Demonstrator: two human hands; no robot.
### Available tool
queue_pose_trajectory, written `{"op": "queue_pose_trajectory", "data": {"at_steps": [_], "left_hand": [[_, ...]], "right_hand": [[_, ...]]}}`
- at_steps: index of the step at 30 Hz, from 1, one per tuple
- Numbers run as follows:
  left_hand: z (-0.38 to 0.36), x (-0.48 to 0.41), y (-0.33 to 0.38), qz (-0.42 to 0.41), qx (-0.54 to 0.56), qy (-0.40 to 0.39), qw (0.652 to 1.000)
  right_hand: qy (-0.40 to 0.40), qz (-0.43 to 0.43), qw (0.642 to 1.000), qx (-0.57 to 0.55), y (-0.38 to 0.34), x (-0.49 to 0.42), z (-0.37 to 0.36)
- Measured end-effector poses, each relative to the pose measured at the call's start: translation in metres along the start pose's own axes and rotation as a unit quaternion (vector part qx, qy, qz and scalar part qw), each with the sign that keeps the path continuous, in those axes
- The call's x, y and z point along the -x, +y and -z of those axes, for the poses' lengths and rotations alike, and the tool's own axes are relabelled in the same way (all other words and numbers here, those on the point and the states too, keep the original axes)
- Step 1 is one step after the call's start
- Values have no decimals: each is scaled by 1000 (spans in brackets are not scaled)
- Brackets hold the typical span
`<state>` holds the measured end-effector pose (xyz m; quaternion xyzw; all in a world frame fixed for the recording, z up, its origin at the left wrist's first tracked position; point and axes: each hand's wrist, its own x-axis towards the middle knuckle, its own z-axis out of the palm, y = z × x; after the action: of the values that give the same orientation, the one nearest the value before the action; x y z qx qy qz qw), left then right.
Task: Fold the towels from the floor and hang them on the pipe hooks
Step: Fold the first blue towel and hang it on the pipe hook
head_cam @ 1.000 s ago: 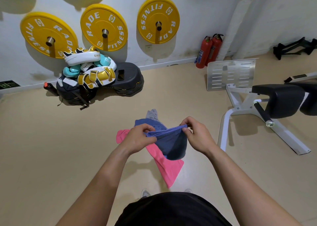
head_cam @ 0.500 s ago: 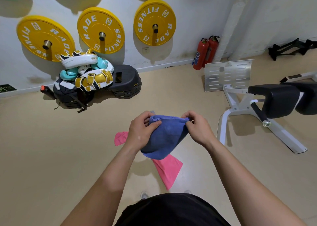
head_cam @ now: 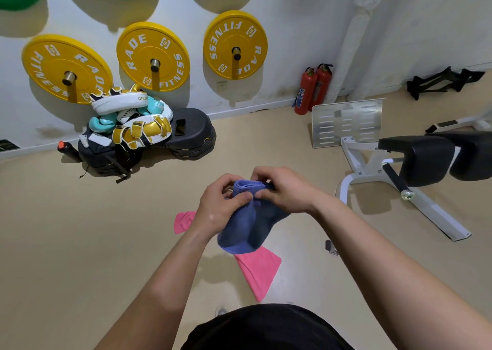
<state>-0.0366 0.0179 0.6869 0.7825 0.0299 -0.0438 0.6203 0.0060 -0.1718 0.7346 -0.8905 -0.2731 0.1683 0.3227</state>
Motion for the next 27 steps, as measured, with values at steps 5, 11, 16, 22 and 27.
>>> {"op": "queue_pose_trajectory", "data": {"at_steps": [5, 11, 16, 22, 27], "left_hand": [[-8, 4, -11, 58, -29, -39, 997], [-20, 2, -35, 105, -24, -49, 993], [-10, 5, -57, 117, -48, -64, 990], [31, -1, -55, 115, -32, 18, 993], [44, -8, -44, 103, -12, 108, 989]], "right_hand": [[20, 38, 999, -25, -23, -10, 24], [144, 49, 985, -82, -31, -15, 65], [278, -12, 959, -53, -1, -13, 85], [333, -161, 927, -61, 49, 1, 68], [322, -209, 920, -80, 65, 7, 42]]}}
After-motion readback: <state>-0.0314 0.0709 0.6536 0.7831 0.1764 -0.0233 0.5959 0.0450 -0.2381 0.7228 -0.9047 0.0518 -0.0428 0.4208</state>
